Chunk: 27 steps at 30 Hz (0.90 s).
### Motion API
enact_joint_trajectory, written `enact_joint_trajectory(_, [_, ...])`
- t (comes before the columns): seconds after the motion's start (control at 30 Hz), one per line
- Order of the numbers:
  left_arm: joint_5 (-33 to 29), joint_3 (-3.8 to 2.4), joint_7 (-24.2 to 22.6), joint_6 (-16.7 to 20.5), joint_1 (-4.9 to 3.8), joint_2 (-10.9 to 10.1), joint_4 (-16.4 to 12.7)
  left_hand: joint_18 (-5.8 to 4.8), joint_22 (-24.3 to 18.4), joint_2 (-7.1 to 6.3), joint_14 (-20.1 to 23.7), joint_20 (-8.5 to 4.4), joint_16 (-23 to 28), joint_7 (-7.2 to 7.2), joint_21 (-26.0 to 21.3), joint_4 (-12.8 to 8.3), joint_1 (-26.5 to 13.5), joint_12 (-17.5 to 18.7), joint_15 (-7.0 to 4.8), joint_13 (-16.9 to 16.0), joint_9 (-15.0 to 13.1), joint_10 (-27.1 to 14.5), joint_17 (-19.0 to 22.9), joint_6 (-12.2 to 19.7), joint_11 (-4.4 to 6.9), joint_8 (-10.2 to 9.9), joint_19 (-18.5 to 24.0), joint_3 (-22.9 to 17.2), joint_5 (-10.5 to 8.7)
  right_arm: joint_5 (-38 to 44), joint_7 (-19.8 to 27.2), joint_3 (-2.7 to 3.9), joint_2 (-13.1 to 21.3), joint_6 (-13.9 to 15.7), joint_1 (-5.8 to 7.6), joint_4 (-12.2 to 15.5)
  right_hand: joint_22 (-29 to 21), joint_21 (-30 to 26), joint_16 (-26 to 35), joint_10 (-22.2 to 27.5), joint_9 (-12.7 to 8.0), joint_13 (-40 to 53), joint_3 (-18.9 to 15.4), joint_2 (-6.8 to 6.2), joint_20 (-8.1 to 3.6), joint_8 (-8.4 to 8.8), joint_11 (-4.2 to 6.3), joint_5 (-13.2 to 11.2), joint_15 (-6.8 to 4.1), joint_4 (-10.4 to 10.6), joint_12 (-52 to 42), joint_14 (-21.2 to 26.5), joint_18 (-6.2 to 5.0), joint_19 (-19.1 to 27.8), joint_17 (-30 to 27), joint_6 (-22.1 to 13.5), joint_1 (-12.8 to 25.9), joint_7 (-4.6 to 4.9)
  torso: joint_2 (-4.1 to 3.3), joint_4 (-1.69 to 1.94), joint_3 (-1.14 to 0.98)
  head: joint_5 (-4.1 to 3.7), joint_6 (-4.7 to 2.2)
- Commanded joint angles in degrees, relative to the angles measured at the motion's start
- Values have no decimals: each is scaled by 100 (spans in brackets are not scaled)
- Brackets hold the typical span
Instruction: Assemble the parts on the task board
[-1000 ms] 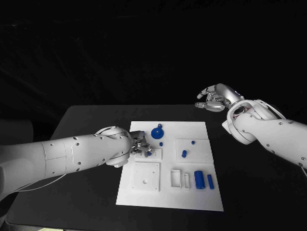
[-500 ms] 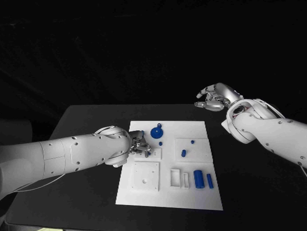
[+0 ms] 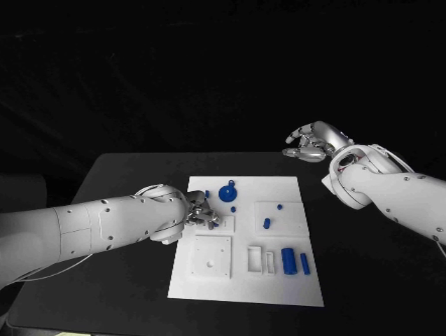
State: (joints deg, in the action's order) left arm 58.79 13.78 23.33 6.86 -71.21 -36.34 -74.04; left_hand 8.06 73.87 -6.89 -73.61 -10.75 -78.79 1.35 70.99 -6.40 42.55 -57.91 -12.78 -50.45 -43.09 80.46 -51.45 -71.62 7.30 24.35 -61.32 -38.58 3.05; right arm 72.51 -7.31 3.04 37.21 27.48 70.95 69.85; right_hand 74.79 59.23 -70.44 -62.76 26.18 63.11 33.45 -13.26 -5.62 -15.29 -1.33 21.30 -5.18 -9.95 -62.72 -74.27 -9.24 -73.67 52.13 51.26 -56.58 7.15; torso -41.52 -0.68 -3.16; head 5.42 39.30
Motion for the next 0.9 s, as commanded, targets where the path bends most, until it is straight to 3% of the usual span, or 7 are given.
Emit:
enact_joint_trajectory(0.03, [-103,-2,-32,89,4,-14,-28,51,-9,-95,11,-473,-24,-14,15,61,-54,-34,-14,6,3,-1,5,36,7,-6,21,10,-34,-12,29,3,-2,-32,0,-11,9,-20,19,49,5,-8,-31,52,-30,-33,4,19,12,8,-34,-9,-576,-11,6,-38,-2,69,1,-2,0,-4,-12])
enact_joint_trajectory(0.1, [-184,-4,-49,101,4,-44,-52,94,-44,-366,12,-504,-22,3,-18,433,-67,-27,-25,24,-5,5,11,35,42,6,2,-215,-51,-15,31,3,-5,-26,0,-18,9,-21,19,49,5,-8,-32,52,-30,-33,4,19,12,9,-35,-9,-576,-11,6,-38,0,69,1,-1,2,-5,-20])
enact_joint_trajectory(0.13, [-212,-5,-54,120,3,-68,-76,96,-64,-814,12,-503,-13,-1,-23,834,-250,-21,-32,35,-9,11,19,46,29,6,-28,-332,-10,-17,34,3,-7,-25,0,-22,9,-21,19,49,5,-8,-32,52,-30,-33,4,19,12,10,-35,-9,-576,-11,6,-38,1,69,0,-1,1,-5,-21])
enact_joint_trajectory(0.23, [-300,-18,-76,152,-1,-151,-141,97,-64,-942,11,-498,-18,-9,2,1053,-262,-23,-30,40,-27,13,21,65,15,17,-49,-353,-27,-28,41,3,-11,-19,-1,-34,9,-21,20,49,5,-10,-34,53,-30,-32,4,21,12,13,-35,-10,-576,-12,6,-40,5,69,2,-5,-3,-1,-34])
enact_joint_trajectory(0.3, [-410,-60,-106,171,-17,-214,-192,86,-26,-676,51,-480,-29,-34,45,840,-302,-30,1,27,-72,-20,11,129,9,34,25,276,-30,-31,41,3,-6,-18,-1,-39,9,-22,20,49,5,-10,-34,54,-30,-32,4,22,12,15,-35,-10,-576,-12,6,-40,6,69,3,-3,-3,-6,-48])
enact_joint_trajectory(0.43, [-681,-264,-100,-80,-86,-313,-208,101,-80,-683,236,-463,192,-85,-107,780,-198,176,29,131,-25,-196,112,333,-57,-107,231,489,-17,-35,41,3,4,-18,-1,-53,9,-22,20,49,5,-11,-35,54,-30,-31,4,23,12,16,-36,-10,-576,-12,7,-42,8,69,3,3,-5,-18,-72])
enact_joint_trajectory(0.9, [-1022,-414,-219,-216,-524,-203,432,-47,-184,-325,483,-350,447,-458,-338,162,637,476,331,221,248,-487,161,1414,-397,-863,469,749,115,-60,38,3,0,-35,-1,-133,9,-23,21,48,3,-13,-36,55,-32,-28,4,27,12,18,-38,-11,-576,-13,8,-48,9,69,-6,-12,0,5,-133])
